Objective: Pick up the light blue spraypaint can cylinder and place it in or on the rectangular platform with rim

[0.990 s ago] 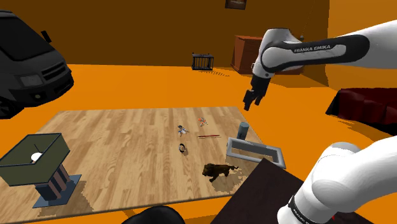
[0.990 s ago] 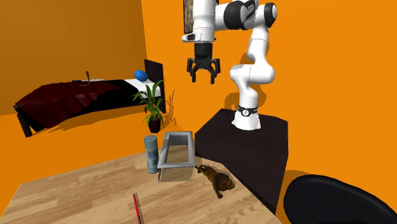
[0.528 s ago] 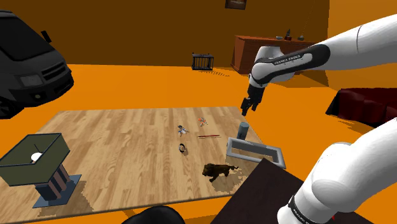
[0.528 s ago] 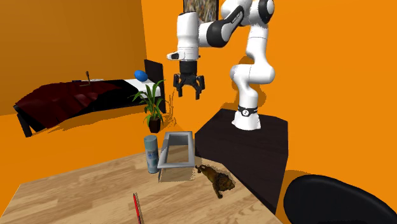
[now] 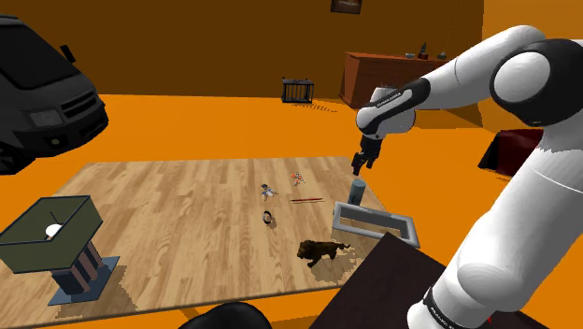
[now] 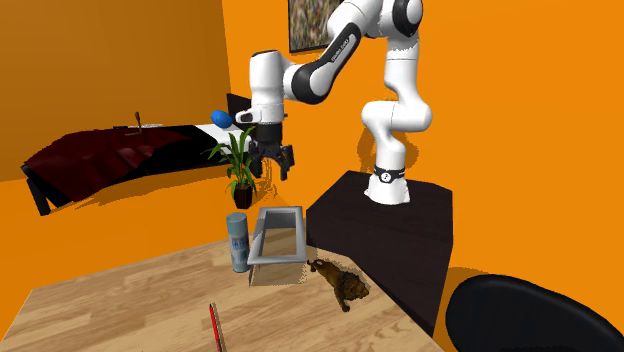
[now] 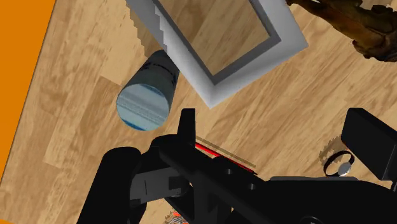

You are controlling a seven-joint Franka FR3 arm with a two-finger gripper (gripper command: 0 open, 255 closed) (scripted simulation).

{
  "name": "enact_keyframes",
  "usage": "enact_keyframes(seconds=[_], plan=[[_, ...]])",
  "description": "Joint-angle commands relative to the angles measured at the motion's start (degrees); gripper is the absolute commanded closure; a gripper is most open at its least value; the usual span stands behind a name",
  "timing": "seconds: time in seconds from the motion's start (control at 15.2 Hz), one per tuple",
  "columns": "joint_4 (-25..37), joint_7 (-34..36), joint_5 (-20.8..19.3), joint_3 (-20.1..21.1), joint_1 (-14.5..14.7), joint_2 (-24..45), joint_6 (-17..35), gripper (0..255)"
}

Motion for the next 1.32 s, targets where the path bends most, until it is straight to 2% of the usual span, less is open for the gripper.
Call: enact_keyframes(seconds=[0.0, 0.26, 0.66, 0.79, 1.25], plan=[[1.50, -3.16, 3.20, -0.66, -0.40, 4.71, 2.41, 0], [6.84, -9.92, 10.39, -0.24, -3.06, 14.64, 4.96, 0], [17.03, -17.21, 18.47, 3.12, -9.60, 28.62, 6.47, 0], [20.87, -18.71, 20.17, 4.33, -11.85, 32.94, 6.53, 0], [21.44, -20.23, 22.54, 6.42, -13.40, 37.10, 9.98, 0]])
